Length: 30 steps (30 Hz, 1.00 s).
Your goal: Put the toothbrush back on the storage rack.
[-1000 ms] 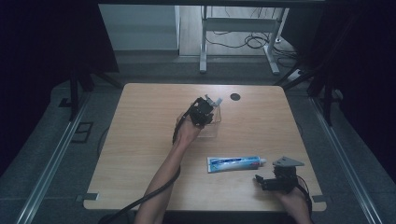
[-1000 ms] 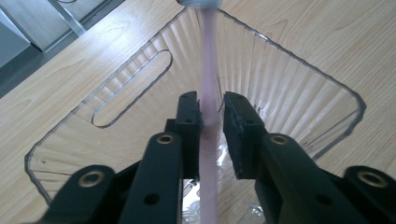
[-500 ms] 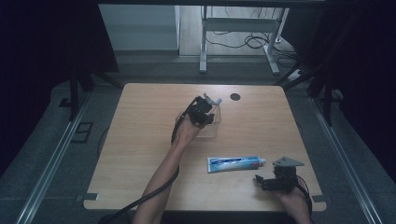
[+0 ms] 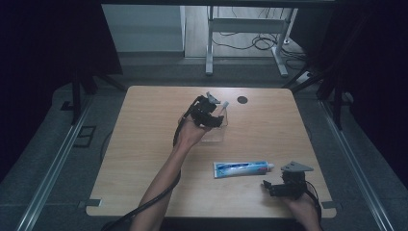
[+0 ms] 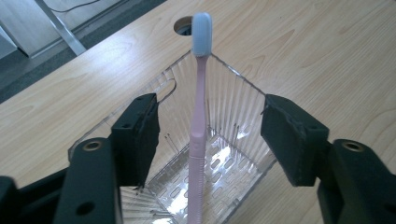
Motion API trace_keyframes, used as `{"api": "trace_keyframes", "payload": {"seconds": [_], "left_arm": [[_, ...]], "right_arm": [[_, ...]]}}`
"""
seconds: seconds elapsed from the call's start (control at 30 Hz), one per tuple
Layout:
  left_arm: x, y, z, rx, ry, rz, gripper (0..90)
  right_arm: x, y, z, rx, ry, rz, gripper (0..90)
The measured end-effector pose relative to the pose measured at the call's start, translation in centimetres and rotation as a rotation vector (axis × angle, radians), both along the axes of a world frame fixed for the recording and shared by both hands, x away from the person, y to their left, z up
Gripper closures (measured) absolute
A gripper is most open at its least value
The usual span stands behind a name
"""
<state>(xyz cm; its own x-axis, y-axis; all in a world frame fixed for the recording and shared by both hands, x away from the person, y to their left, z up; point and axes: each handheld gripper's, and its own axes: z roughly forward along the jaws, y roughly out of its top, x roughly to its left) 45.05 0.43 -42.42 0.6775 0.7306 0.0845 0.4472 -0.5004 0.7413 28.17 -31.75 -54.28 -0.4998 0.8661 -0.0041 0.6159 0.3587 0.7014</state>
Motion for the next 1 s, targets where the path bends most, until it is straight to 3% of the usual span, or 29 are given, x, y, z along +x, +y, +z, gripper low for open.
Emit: {"api": "trace_keyframes", "payload": {"seconds": [0.67, 1.0], "left_arm": [[-1.7, 1.9, 1.6, -0.052, 0.028, 0.001, 15.5], [-3.0, 3.3, 1.7, -0.052, 0.027, -0.003, 14.1]], "right_arm": [[0.0, 0.0, 0.0, 0.0, 0.001, 0.0, 0.0], [0.0, 0.0, 0.0, 0.001, 0.001, -0.001, 0.0]]}}
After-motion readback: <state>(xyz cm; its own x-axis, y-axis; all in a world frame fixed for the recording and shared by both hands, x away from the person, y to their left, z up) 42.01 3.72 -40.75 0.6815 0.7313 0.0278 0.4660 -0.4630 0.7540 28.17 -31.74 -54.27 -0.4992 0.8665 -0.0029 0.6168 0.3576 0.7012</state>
